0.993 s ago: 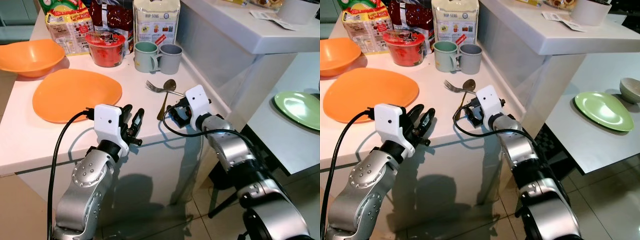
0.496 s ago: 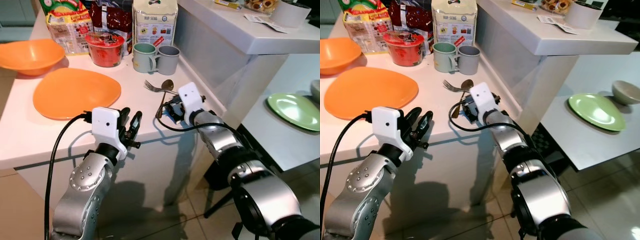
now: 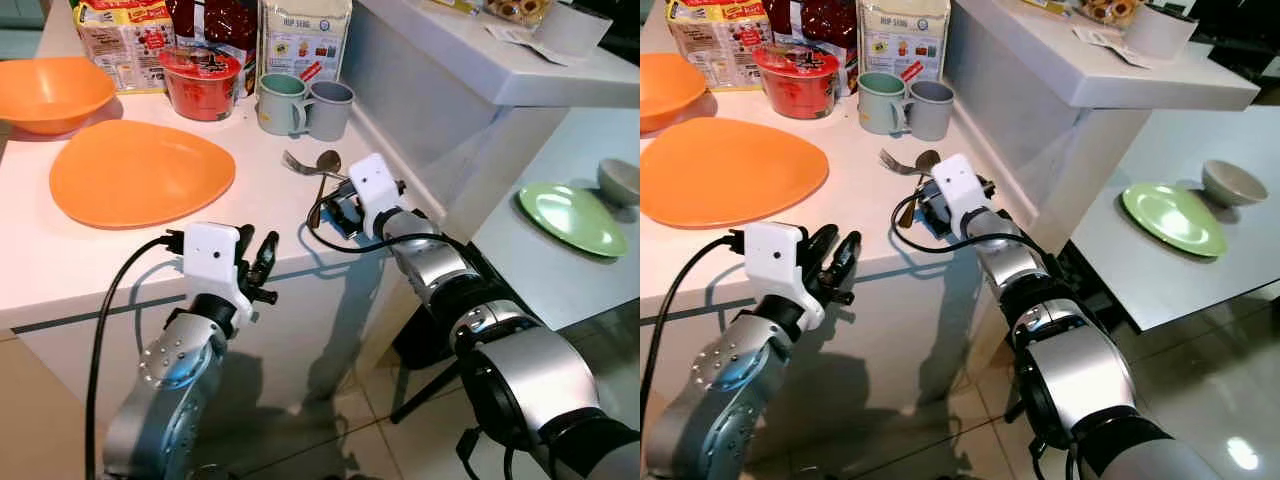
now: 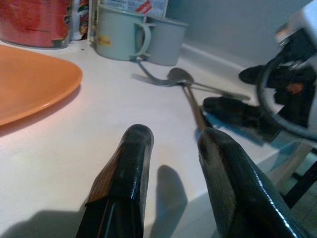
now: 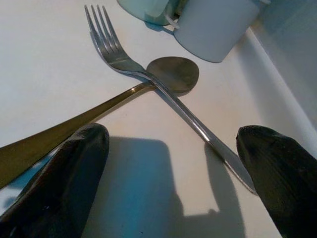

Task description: Setting the table

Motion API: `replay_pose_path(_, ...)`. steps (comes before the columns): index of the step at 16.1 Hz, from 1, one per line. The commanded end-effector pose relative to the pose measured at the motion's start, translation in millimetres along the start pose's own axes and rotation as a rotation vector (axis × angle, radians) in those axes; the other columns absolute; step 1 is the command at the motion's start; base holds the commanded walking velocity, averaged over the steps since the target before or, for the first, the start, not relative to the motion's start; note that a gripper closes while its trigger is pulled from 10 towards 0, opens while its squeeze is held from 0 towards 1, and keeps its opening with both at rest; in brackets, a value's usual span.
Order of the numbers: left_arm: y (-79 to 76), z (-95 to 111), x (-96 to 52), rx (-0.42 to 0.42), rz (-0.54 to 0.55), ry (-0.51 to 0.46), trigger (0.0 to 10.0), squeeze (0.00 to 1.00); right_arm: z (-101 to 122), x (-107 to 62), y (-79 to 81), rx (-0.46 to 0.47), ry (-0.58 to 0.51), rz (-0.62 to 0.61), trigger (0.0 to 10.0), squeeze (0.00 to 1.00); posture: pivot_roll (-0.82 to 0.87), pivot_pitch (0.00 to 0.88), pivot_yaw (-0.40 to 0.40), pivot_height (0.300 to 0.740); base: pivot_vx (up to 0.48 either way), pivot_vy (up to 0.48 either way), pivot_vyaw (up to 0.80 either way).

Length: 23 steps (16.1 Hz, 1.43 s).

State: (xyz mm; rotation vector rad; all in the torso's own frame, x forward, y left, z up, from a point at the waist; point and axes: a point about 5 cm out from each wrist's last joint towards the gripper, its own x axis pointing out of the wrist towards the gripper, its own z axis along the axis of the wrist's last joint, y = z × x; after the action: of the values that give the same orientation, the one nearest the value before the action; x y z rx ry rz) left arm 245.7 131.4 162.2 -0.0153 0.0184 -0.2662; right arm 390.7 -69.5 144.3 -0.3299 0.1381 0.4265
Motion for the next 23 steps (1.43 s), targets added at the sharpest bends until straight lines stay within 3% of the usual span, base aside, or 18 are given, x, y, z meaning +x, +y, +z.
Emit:
replay_pose_path(1,-0.5,2.1,-0.5,0.009,-0.016,-0.002,10.0,0.0,-33.0,-8.0,-2.3,0.054,0.115,-0.006,10.0,0.0,0.08,0.103,-0.122,0.74,0.0,0.0,0.0)
replay_pose_path(6,0.2,-1.1,6.9,0.037,-0.044,0.016,10.0,0.0,-28.6,-7.4,-5.6,0.078,0.086,-0.024,10.0,0.0,0.08,0.059,-0.099,0.74,0.0,0.0,0.0)
replay_pose_path(8,3.3,-2.8,9.3,0.044,-0.043,0.022,10.0,0.0,-28.5,-7.5,-6.4,-0.071,0.111,0.017,10.0,0.0,0.07,0.059,-0.094,0.74,0.0,0.0,0.0)
replay_pose_path(10,2.3,-4.2,9.0,0.046,-0.053,0.028,10.0,0.0,-31.6,-8.3,-7.3,-0.153,0.141,0.03,10.0,0.0,0.06,0.059,-0.091,0.74,0.0,0.0,0.0)
replay_pose_path(16,0.4,-4.6,7.6,0.045,-0.064,0.033,10.0,0.0,-44.9,-9.3,5.9,-0.125,0.212,0.022,10.0,0.0,0.07,0.081,-0.093,0.74,0.0,0.0,0.0)
replay_pose_path(17,0.5,-4.7,7.0,0.044,-0.064,0.034,10.0,0.0,-45.2,-9.2,7.0,-0.105,0.214,0.022,10.0,1.0,0.06,0.086,-0.092,0.74,0.0,0.0,0.0)
replay_pose_path(21,-2.4,-5.4,5.5,0.039,-0.07,0.039,10.0,0.0,-47.8,-9.9,6.0,-0.194,0.247,0.029,10.0,1.0,0.06,0.095,-0.096,0.74,0.0,0.0,0.0)
replay_pose_path(23,-3.7,-5.3,5.8,0.037,-0.073,0.039,10.0,0.0,-48.9,-10.1,6.0,-0.181,0.258,0.03,10.0,1.0,0.06,0.096,-0.097,0.74,0.0,0.0,0.0)
